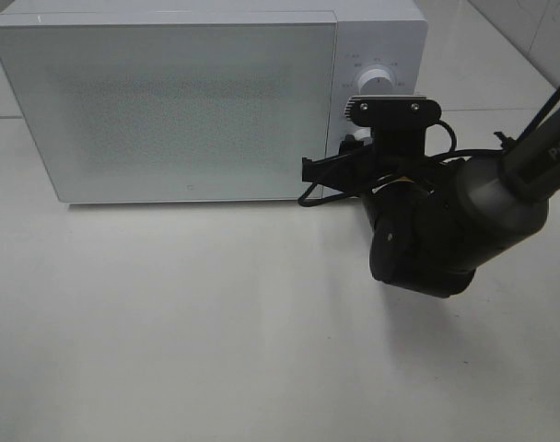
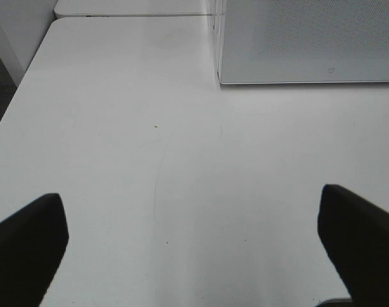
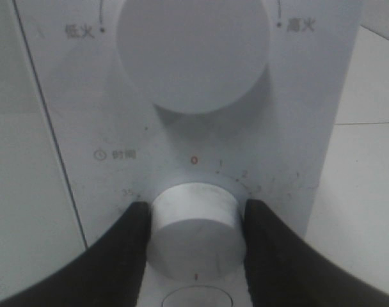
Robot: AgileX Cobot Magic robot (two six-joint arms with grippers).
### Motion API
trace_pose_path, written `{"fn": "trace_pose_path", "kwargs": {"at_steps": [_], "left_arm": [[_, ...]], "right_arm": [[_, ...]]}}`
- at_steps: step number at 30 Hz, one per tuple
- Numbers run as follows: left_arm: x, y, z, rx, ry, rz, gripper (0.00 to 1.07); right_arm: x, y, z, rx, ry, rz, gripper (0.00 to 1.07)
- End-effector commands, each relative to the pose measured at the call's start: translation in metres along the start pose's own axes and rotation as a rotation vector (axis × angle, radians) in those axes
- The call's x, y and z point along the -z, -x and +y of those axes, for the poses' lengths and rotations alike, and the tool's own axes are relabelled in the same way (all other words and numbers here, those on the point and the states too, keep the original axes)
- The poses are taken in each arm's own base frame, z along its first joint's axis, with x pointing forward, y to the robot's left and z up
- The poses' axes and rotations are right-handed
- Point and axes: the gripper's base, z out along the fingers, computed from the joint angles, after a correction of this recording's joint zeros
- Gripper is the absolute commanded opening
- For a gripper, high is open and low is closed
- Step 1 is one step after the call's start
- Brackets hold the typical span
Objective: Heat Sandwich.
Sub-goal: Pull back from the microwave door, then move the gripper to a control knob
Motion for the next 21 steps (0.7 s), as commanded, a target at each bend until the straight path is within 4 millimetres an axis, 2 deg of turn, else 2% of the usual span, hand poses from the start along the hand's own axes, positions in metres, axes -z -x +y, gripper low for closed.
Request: {"fn": "trace_pose_path", "kwargs": {"at_steps": [1,11,21], "left_arm": [[0.0023,-0.0010,-0.0008,0.004,-0.007,-0.032,1.00],[0.0023,-0.0010,-0.0008,0.004,-0.007,-0.032,1.00],[0.0023,-0.0010,-0.0008,0.004,-0.007,-0.032,1.00]], "right_arm": [[0.0011,0.0074,0.0026,0.015,0.019,-0.046,0.15],[0.0011,0.0076,0.0032,0.004,0.026,-0.048,0.15],[0.0009,0.0111,0.0045,-0.143,0.041,-0.079,0.15]]}}
